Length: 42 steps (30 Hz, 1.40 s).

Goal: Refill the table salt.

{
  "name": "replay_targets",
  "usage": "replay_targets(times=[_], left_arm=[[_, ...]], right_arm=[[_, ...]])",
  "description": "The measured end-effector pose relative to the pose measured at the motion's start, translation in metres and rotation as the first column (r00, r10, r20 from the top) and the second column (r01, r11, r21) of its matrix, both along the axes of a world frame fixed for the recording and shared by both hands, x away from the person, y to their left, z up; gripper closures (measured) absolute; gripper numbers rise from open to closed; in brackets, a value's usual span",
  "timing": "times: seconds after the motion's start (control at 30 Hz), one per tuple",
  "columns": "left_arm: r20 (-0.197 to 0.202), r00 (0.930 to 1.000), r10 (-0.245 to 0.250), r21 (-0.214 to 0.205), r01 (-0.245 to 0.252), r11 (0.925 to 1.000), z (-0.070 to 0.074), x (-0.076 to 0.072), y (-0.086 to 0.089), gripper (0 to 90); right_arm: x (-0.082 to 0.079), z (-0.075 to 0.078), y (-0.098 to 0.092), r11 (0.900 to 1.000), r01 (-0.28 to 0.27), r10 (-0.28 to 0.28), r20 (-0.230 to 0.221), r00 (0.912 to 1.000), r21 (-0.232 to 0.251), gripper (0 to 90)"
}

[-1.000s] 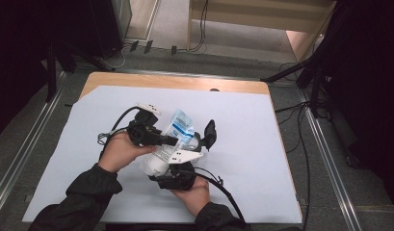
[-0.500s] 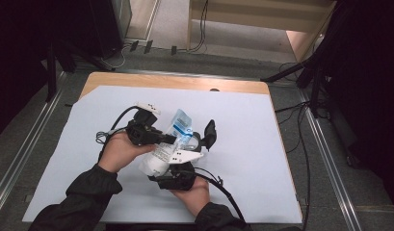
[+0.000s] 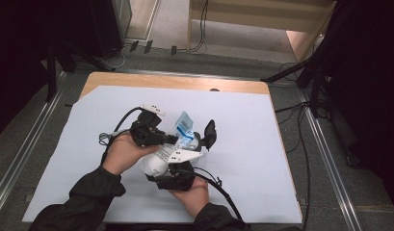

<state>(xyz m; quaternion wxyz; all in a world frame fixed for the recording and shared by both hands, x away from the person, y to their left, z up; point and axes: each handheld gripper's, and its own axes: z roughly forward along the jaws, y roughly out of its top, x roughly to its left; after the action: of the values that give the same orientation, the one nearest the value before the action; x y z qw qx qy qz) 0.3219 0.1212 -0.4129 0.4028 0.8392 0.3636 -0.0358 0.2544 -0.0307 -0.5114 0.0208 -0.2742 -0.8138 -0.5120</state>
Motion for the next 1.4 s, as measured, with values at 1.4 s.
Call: replay_targets(times=[1.4], left_arm=[[-0.093, 0.9943, -0.052, -0.019, 0.05, 0.9986, 0.004, 0.002, 0.013, 86.5]], right_arm=[[0.002, 0.0, -0.006, 0.9982, -0.003, 0.005, -0.029, 0.9996, 0.06, 51.1]])
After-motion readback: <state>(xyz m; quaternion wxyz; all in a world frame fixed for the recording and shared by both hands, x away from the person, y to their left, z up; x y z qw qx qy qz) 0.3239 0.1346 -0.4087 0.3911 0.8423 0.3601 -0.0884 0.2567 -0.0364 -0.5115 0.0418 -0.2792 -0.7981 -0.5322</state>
